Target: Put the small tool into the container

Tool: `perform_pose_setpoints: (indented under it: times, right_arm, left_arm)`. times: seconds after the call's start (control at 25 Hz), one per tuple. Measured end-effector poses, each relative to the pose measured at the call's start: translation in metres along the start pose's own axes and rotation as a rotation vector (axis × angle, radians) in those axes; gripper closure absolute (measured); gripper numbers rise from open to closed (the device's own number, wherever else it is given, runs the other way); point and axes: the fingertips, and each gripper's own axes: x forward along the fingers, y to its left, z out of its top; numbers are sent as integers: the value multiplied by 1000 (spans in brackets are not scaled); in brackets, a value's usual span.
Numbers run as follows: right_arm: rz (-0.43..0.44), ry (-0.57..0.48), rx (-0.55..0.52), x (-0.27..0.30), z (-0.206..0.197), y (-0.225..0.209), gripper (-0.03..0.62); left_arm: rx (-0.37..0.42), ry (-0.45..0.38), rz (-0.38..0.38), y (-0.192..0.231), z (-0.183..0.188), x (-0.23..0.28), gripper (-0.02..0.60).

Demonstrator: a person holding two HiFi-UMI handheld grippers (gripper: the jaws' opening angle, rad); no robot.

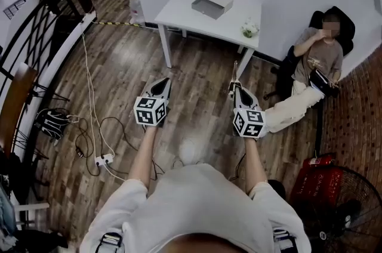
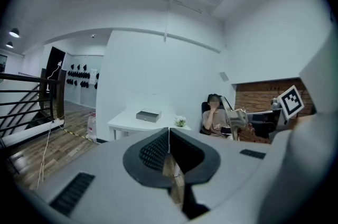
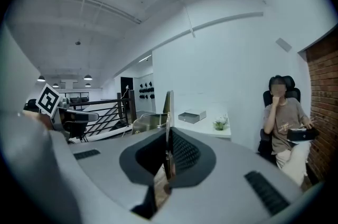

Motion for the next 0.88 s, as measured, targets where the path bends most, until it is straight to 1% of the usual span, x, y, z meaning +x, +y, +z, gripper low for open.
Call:
perform_pose_setpoints:
  times: [0.32,0.6,0.88]
  right_arm:
    - [25,-5,31,4,-1,-17,594]
    - [43,-7,36,7,-2,-35,594]
    - [56,0,39,30,-7,-47,594]
  left_arm:
    - [-7,3,10,-19,-2,12,569]
    - [-1,10,8,-38,-5,29,569]
    - [-3,16,16,-32,-8,53,569]
